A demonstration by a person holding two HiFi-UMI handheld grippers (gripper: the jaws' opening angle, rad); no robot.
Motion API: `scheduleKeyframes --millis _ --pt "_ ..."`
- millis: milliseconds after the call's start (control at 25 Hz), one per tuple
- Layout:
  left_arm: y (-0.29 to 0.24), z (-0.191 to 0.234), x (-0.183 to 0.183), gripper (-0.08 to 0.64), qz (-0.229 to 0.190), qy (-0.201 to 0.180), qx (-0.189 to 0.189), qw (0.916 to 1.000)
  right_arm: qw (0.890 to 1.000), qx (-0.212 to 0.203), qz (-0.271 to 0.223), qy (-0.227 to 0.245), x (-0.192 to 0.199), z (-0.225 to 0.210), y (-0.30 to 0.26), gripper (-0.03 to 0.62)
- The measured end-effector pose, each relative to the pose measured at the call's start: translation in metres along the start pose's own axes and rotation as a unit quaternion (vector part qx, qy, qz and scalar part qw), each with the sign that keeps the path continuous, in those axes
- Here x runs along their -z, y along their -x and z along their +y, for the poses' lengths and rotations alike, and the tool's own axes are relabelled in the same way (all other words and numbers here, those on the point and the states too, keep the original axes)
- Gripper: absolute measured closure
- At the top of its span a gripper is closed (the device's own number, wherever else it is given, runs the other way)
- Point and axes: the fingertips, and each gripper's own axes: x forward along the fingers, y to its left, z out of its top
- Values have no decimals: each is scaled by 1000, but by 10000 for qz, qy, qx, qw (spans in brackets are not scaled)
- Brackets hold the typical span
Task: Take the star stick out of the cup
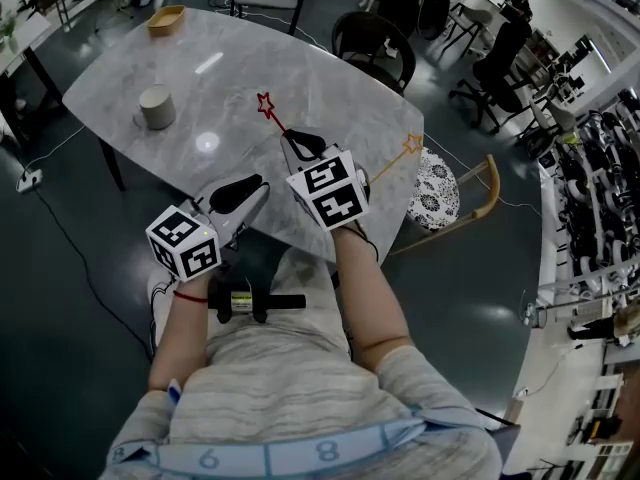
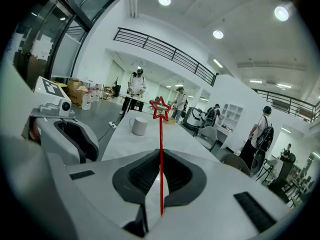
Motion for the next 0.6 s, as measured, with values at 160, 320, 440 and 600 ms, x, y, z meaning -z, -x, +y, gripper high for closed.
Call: scheduleKeyframes --millis 160,320,440,600 --pt "6 3 0 491 46 4 -72 10000 9995 -175 278 32 13 13 -16 570" --pt "12 6 1 501 84 -4 -99 9999 9976 -357 569 163 29 25 -32 569" --pt "15 8 2 522 122 8 -87 9999 9955 -464 807 175 43 34 -44 569" --pt "15 11 6 537 179 15 -67 9998 9928 -584 1035 148 60 43 -56 570"
